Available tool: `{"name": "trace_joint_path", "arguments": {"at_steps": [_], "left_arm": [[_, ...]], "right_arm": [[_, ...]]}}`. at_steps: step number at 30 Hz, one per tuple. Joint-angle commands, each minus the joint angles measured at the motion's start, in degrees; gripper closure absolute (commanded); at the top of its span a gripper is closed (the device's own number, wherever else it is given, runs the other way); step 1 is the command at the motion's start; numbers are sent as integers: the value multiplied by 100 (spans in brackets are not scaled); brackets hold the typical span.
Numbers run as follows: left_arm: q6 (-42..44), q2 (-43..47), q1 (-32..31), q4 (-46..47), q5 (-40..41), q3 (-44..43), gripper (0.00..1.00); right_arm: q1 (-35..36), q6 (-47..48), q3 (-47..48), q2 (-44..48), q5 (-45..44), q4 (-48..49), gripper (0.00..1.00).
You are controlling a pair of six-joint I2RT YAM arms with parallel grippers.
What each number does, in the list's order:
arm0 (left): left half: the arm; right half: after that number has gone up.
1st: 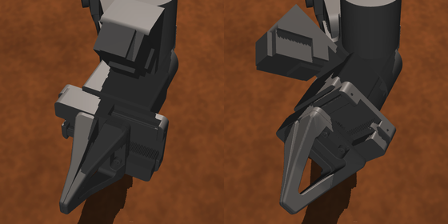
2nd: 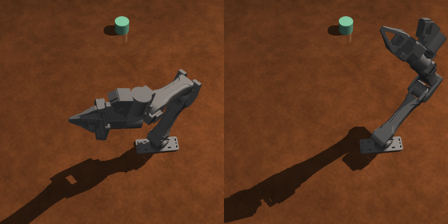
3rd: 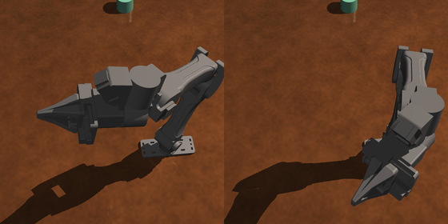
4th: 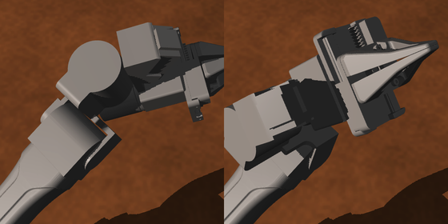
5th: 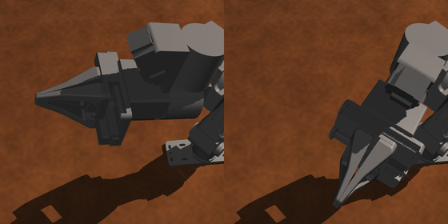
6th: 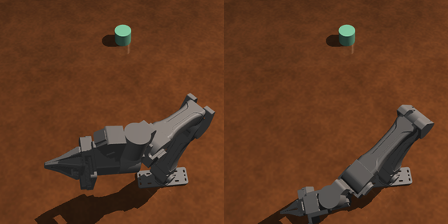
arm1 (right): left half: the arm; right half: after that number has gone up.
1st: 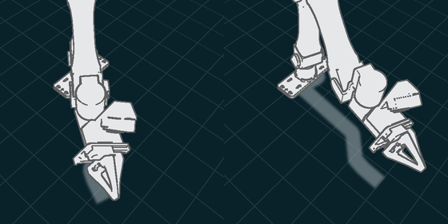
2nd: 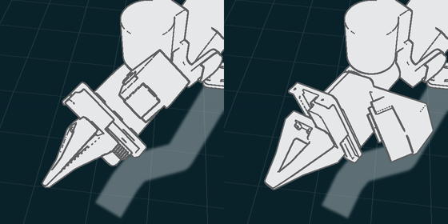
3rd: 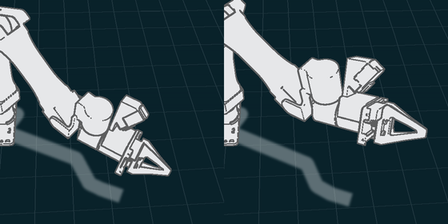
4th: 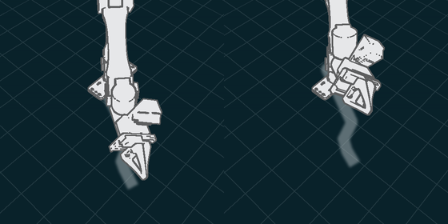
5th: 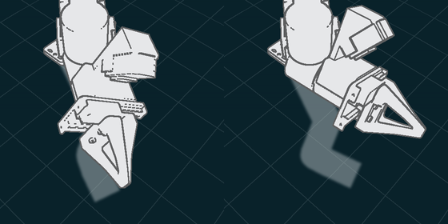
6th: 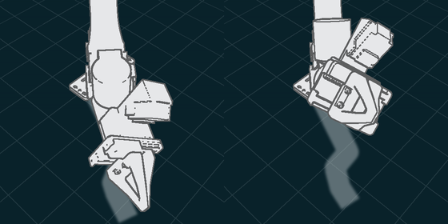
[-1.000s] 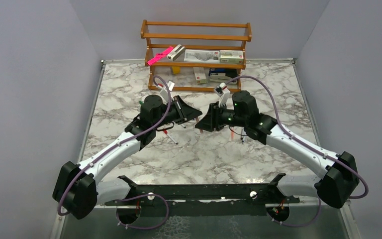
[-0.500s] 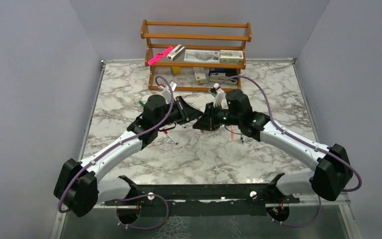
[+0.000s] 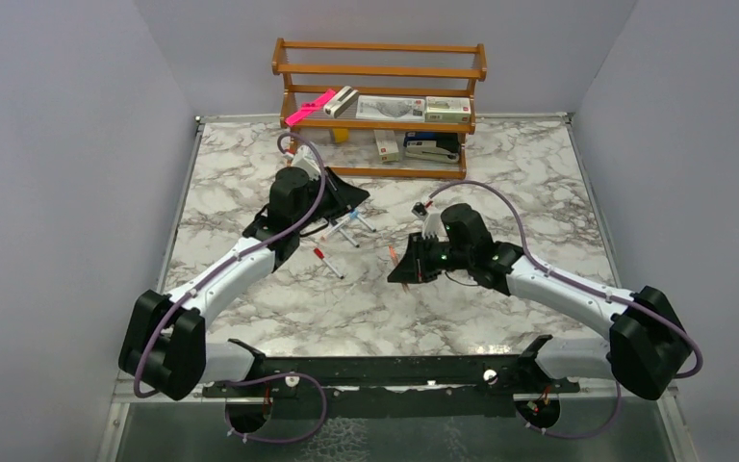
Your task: Open the pen caps
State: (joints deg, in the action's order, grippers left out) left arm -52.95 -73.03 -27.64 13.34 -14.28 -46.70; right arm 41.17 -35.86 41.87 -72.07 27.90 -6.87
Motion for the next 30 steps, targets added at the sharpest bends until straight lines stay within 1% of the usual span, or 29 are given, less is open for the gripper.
{"name": "trace_joint_path", "arguments": {"at_steps": [1, 4, 7, 11, 14, 18, 22, 26, 30], "left_arm": [[228, -189, 267, 114, 106, -291, 100], [524, -206, 438, -473, 127, -439, 100], [819, -155, 612, -1028, 119, -504, 100], [1067, 143, 736, -1448, 205, -413, 100], [1205, 295, 779, -1678, 275, -359, 100], [1298, 389, 833, -1848, 277, -291, 100], [1346, 463, 889, -1958, 268, -246, 100], [1413, 492, 949, -2072, 268, -265, 100], [1467, 510, 995, -2153, 267, -270, 100]], "right_arm": [[-12, -41, -22, 230, -131, -117, 99], [-19, 150, 152, 117, -714, -558, 99], [-110, 370, 468, -267, -1902, -1290, 99], [-530, 585, 575, -900, -2791, -1436, 99], [-670, 655, 731, -1361, -3261, -1399, 99], [-818, 738, 1085, -1933, -3744, -1384, 99], [-970, 828, 1447, -2410, -3953, -1430, 98], [-1012, 882, 1633, -2680, -4195, -1487, 89], [-1070, 924, 1622, -2732, -4328, -1520, 83]]}}
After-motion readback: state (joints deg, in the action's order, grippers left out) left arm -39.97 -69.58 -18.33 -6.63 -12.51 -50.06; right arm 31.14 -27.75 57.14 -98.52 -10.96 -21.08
